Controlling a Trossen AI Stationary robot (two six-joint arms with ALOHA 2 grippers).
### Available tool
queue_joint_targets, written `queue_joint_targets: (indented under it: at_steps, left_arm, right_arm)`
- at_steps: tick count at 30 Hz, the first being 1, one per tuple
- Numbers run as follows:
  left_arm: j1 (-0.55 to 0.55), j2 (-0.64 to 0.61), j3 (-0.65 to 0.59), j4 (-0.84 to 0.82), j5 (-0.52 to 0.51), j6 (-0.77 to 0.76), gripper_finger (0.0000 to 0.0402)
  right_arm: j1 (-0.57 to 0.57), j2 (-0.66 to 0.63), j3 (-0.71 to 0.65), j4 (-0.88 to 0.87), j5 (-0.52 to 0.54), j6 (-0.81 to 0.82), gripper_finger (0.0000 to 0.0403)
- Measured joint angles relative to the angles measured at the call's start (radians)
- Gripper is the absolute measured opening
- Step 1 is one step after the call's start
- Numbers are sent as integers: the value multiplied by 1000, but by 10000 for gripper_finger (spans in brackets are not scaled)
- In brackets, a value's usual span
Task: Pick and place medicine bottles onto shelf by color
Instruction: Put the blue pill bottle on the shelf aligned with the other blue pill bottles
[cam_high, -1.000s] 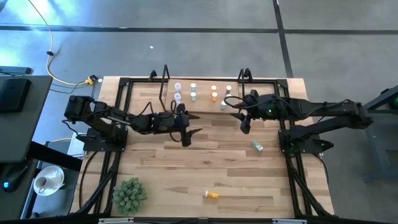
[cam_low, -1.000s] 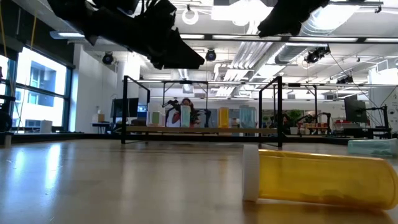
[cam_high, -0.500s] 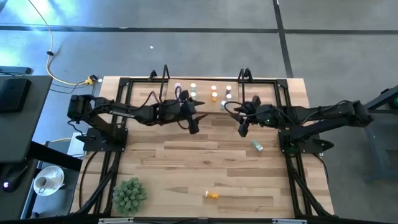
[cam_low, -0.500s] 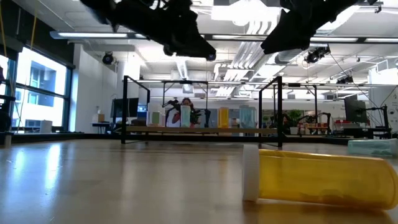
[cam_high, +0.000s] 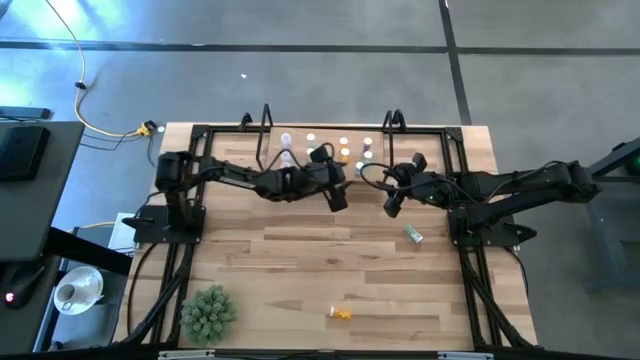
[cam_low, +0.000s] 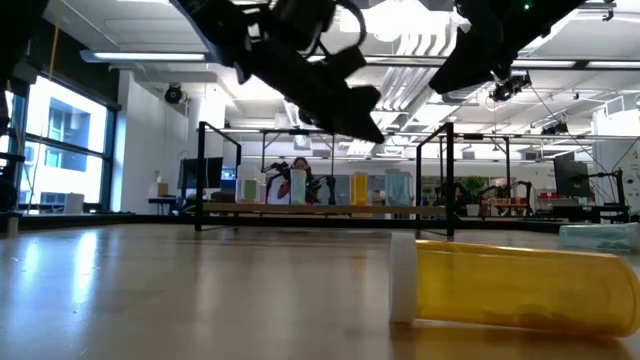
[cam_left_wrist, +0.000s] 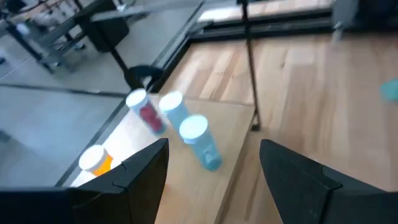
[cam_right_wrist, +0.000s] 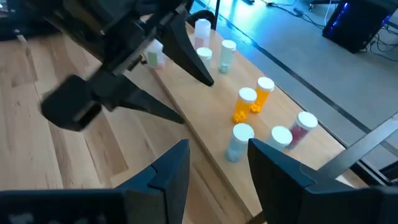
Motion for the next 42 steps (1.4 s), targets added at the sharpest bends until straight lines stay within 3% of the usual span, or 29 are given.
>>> queue_joint_targets:
  at_steps: [6,14,20,28,32,38,42]
  left_arm:
    - [0,77,80,-61,-40,-20,234]
    - [39,104,123,-92,-52,-37,177]
    - [94,99,136,-133,82,-22,130]
    - [164,99,301,-466,212,-29,66]
    - [161,98,336,-519,268,-37,41]
    - [159,129,336,-527,271,-73,5]
    - [161,147,335,-519,270,-107,4]
  right_arm:
    - [0,0,0,-6,-1,2,154]
    - [0,0,0,-15,-27,31,154]
    - [0,0,0,-22,-28,48,154]
    - [0,0,0,-29,-29,52,154]
    - [0,0,0,-29,-29,50,154]
    - [0,0,0,-30,-29,53,154]
    - [0,0,0,-30,-29,53,154]
